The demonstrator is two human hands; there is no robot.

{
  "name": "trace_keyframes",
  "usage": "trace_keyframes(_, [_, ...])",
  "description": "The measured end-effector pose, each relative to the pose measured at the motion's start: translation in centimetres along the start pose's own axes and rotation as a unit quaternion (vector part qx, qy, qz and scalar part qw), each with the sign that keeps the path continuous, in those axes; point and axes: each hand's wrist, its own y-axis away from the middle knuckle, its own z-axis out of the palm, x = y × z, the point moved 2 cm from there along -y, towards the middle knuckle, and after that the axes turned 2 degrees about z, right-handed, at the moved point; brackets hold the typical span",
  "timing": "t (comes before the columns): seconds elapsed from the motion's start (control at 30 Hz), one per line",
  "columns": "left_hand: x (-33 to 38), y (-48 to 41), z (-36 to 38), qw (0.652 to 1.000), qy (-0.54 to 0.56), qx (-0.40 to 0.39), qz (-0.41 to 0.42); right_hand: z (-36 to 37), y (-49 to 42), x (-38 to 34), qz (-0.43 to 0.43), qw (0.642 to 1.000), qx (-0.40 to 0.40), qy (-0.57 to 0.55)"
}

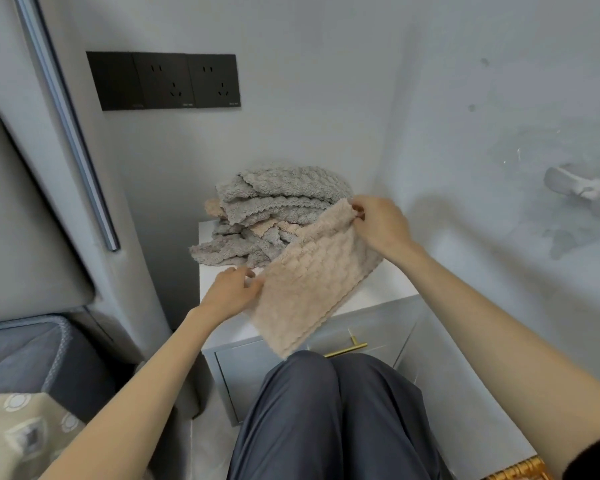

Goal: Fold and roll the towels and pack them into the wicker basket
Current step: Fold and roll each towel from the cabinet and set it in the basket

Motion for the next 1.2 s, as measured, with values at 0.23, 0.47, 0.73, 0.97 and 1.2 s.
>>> trace_keyframes(0.23, [-0.6,1.6,0.0,0.995,0.088,-0.042,-0.022,1.9,-4.6,-6.3,-0.067,0.988,-0.015,-0.138])
trace_keyframes(0.47, [-0.2,3.1,0.3,0.998,0.044,-0.024,-0.04,4.7,-2.8,-7.4,-0.141,0.969,-0.147,-0.142])
trace_keyframes(0.73, [1.1,4.6,0.3,0.978,-0.021,0.057,0.199,5.4,3.6,-4.0,-0.165,0.956,-0.195,-0.143])
trace_keyframes(0.97, [0.3,5.2,1.0,0.974,-0.062,-0.009,0.219,7.6,9.1,-0.8,-0.188,0.921,-0.34,-0.032])
trace_keyframes(1.2, [0.0,5.6,1.0,0.971,-0.076,0.007,0.226,7.6,10.4,0.8,-0.219,0.939,-0.266,-0.018])
